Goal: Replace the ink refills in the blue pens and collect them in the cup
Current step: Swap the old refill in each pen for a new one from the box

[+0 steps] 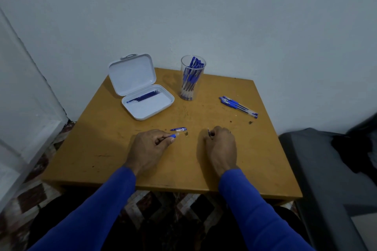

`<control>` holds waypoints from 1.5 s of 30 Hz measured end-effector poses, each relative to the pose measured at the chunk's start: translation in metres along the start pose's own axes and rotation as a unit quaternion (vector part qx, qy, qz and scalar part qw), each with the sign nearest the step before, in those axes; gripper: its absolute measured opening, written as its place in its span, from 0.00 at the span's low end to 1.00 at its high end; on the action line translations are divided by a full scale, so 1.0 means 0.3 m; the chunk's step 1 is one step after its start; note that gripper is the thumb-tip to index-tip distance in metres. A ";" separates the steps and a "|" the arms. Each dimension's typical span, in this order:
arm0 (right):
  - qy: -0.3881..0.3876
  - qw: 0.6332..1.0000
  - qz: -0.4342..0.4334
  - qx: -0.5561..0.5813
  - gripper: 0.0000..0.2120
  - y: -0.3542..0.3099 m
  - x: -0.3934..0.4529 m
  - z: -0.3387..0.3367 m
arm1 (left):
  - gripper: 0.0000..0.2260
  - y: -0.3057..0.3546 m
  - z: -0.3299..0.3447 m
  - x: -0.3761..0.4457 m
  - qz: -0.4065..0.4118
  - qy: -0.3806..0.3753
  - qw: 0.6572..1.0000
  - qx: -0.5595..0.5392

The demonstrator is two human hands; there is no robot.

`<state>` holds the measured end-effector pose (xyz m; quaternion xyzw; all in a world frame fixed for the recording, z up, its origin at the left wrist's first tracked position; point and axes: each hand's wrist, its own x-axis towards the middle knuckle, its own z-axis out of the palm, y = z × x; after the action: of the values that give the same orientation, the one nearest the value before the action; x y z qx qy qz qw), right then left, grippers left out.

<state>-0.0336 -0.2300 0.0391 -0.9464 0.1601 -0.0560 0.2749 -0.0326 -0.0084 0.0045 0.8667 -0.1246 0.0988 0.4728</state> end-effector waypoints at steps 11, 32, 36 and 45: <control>0.017 0.999 -0.012 -0.049 0.10 0.013 -0.016 -0.029 | 0.08 -0.001 -0.002 0.002 -0.001 -0.005 1.000 0.011; 0.014 0.999 -0.030 -0.042 0.12 0.054 0.009 -0.018 | 0.08 0.001 -0.002 0.000 -0.007 -0.001 1.000 0.000; 0.019 0.998 -0.035 -0.048 0.11 0.052 0.011 -0.022 | 0.09 0.005 -0.005 -0.002 -0.002 -0.004 1.000 0.005; 0.024 0.996 -0.066 -0.046 0.11 0.008 0.014 -0.019 | 0.06 0.017 -0.008 0.006 -0.022 0.008 1.000 -0.010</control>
<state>-0.0314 -0.2363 0.0428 -0.9650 0.1064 -0.0888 0.2228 -0.0325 -0.0092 0.0104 0.8639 -0.1028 0.0936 0.4841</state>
